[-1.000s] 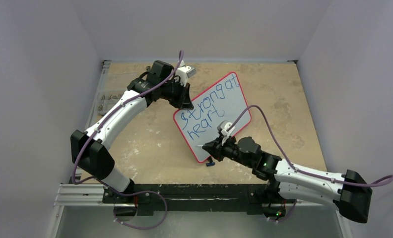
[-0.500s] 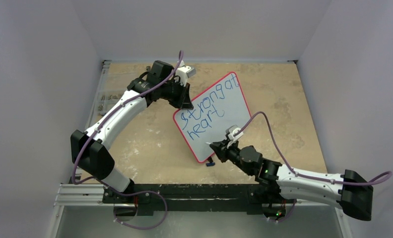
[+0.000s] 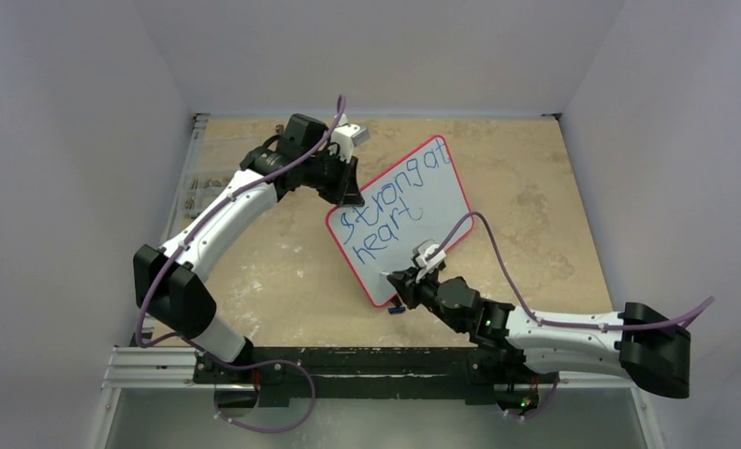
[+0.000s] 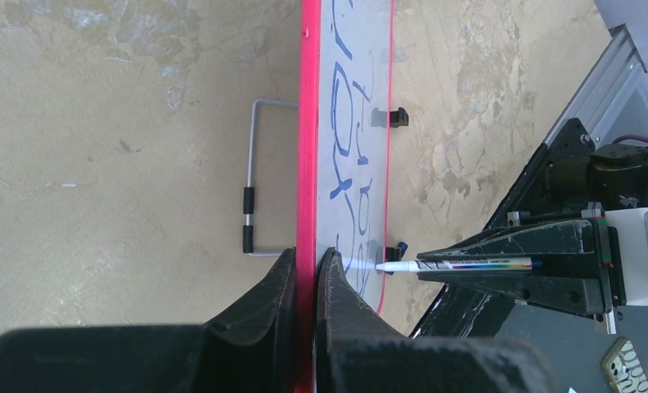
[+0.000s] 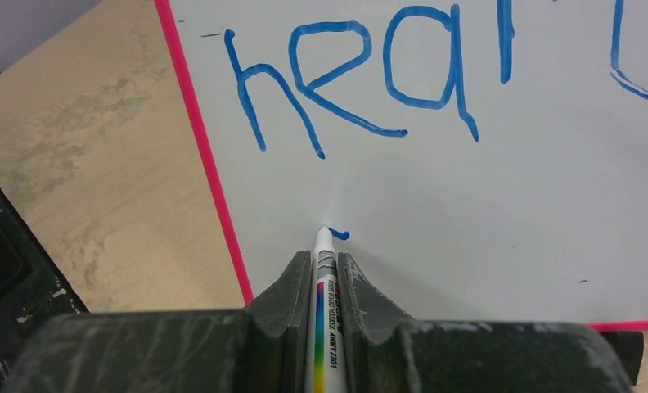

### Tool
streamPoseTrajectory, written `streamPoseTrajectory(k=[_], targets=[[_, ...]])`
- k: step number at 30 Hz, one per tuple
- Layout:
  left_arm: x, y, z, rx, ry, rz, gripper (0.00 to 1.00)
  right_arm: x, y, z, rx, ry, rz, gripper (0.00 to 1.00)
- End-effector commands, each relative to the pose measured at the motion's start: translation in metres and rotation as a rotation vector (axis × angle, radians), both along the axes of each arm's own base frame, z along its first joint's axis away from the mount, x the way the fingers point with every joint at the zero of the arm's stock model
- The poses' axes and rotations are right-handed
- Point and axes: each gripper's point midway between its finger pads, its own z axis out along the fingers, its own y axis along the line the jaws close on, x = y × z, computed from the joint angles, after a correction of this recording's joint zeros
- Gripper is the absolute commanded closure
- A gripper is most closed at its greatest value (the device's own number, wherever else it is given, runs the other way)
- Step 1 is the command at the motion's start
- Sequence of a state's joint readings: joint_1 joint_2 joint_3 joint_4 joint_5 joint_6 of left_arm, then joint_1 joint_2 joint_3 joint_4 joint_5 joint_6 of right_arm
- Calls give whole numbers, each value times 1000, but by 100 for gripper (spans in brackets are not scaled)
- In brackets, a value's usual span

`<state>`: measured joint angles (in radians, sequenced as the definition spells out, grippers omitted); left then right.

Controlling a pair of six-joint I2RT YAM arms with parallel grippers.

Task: Write a sentence on the whiteboard

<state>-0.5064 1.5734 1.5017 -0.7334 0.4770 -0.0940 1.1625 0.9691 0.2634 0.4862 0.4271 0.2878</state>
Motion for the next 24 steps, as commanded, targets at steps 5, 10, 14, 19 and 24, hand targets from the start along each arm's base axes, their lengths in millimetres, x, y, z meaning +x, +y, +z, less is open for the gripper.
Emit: streamPoseTrajectory(k=[5,10,14,19,24], targets=[[5,38,-51,269,37,73,100,-4,18,16,51,-8,34,100],[9,43,-57,284,42,84,100,-11,17,0,29,38,35,100],[12,47,-59,289,44,91,100,-13,14,-7,21,74,15,100],[13,51,-65,312,47,102,100,-9,1,-15,5,107,-61,100],[14,52,-69,319,56,103,100,-4,-8,-17,-7,120,-120,100]])
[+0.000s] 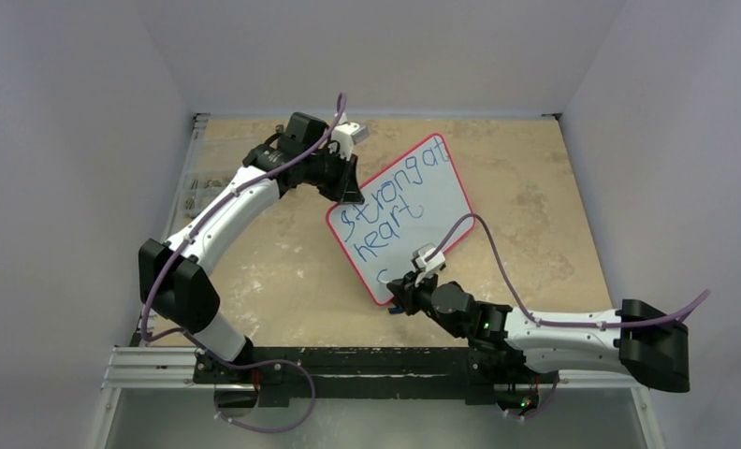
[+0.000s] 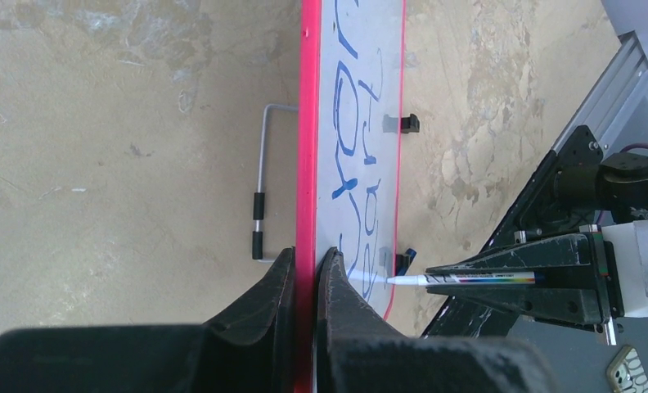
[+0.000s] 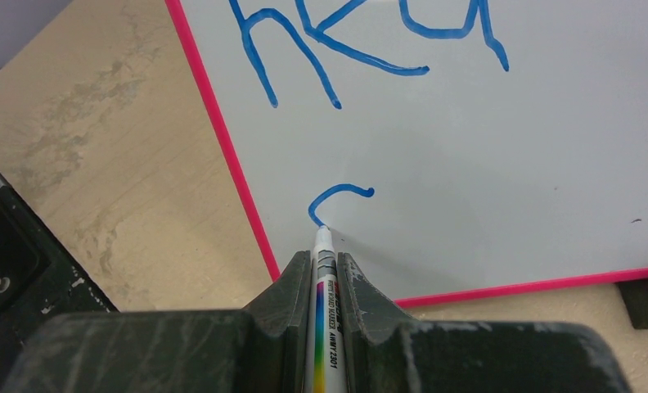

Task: Write a sentence on the whiteboard

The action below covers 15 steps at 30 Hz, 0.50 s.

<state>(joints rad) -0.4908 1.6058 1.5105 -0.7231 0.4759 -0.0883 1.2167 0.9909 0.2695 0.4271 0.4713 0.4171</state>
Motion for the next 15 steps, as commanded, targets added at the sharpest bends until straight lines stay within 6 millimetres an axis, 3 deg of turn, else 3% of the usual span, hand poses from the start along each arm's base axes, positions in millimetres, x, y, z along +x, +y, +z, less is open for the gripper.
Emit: streamPoseTrajectory(k=[1,7,15], targets=[[3,51,-62,314,52,92,100,11,-13,-3,-37,21,-107,100],[5,58,-67,357,28,79,100,17,-17,1,-62,3,-148,100],[5,60,-71,371,29,76,100,28,-7,20,-76,-58,-158,100]])
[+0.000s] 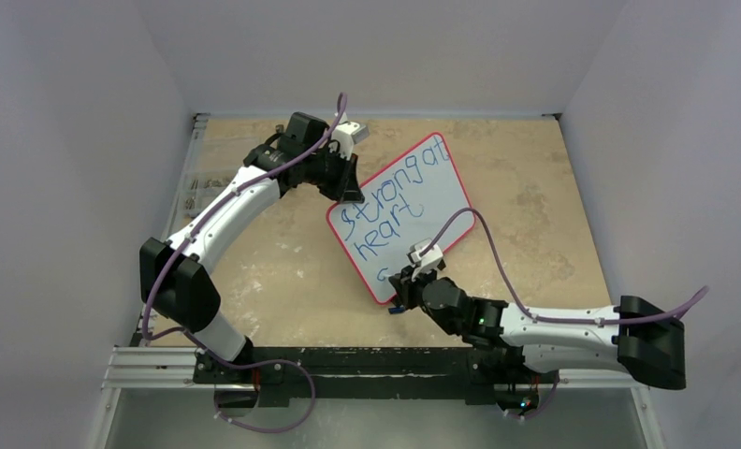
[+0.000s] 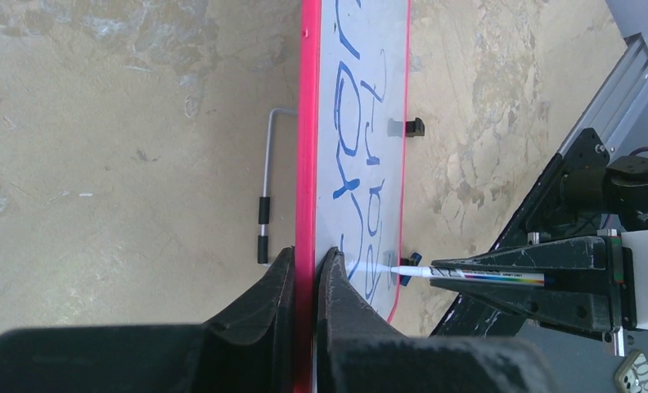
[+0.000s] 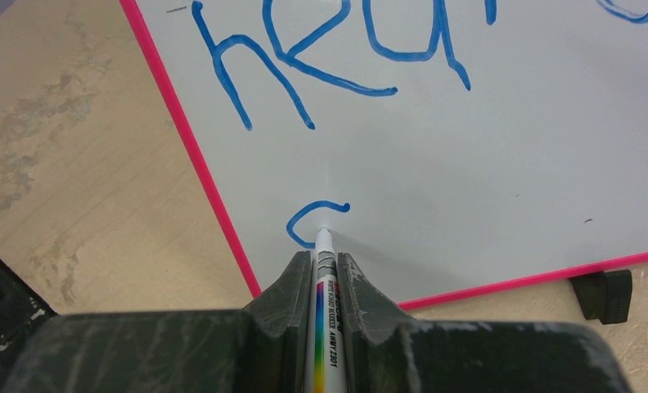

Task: Write a sentence on the whiteboard

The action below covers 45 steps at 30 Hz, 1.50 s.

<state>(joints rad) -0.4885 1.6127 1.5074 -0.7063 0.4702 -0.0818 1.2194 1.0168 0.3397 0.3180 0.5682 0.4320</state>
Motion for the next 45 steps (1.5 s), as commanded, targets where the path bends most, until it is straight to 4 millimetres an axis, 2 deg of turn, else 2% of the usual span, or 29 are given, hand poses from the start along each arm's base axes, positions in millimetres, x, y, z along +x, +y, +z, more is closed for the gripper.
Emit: streamPoseTrajectory(k=[1,11,23,34,39,45], targets=[[0,61,-69,369,41,77,100,17,1,18,-22,-63,-68,100],[0,61,-69,371,40,75,100,20,5,26,-11,-80,-72,100],[0,61,-69,372,41,76,100,10,-13,-6,-38,4,-97,100],[0,63,-67,373,33,79,100,6,-18,-15,-14,79,-143,100],[-1,64,-67,381,30,75,100,9,-21,-5,-3,67,-166,100],[-6,65,-67,379,36,69,100,14,-24,30,34,-1,-169,100]])
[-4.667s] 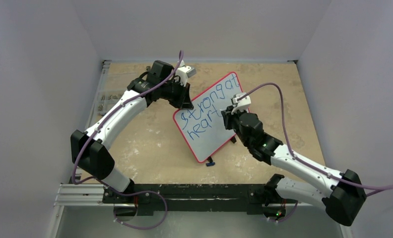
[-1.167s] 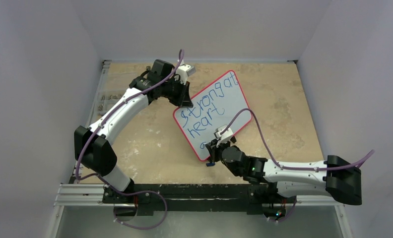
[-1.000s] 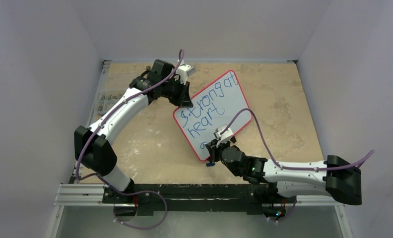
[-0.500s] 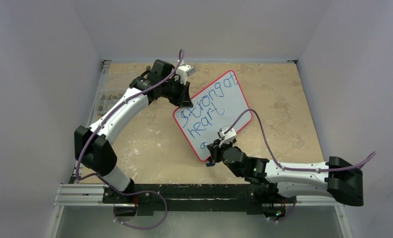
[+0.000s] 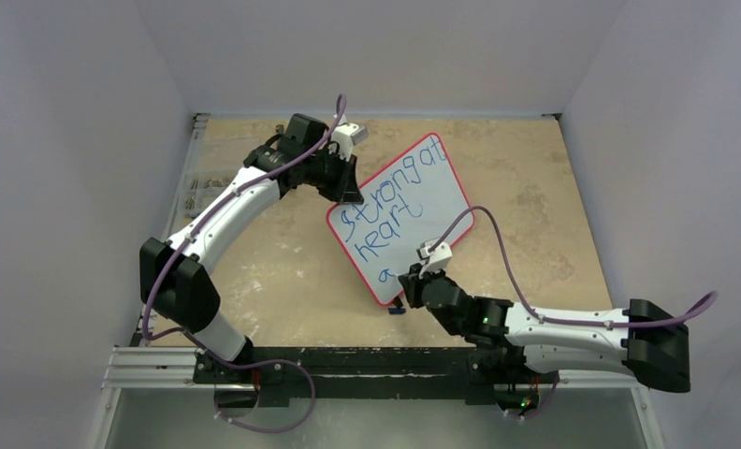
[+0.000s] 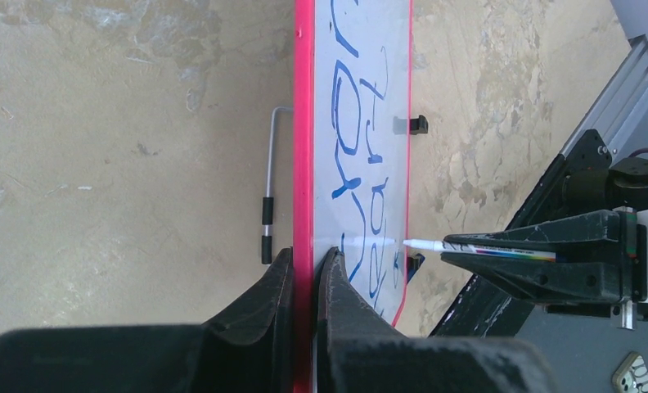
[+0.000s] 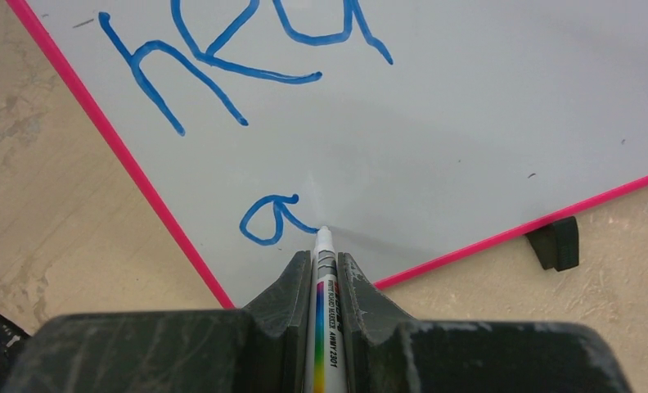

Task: Write a sentence on the whiteboard

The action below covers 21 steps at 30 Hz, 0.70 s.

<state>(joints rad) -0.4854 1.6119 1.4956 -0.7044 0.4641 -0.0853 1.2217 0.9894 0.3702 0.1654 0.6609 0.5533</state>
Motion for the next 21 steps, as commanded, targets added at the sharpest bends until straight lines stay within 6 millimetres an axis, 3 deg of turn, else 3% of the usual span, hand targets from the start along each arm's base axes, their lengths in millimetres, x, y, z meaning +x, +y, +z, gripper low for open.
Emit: streamPoseTrajectory(k=[1,5,9,16,21], targets=[[-7,62,-62,373,32,59,100,10,-6,41,44,-73,-46,100],[-8,64,-61,386,47,65,100,12,-6,66,91,-119,-38,100],[-11,71,-59,402,52,78,100,13,-2,76,106,-148,-26,100],[-11,89,-57,391,26,131,100,14,5,70,120,-146,-16,100],[-13,95,-69,412,36,136,100,13,3,63,114,-136,-20,100]])
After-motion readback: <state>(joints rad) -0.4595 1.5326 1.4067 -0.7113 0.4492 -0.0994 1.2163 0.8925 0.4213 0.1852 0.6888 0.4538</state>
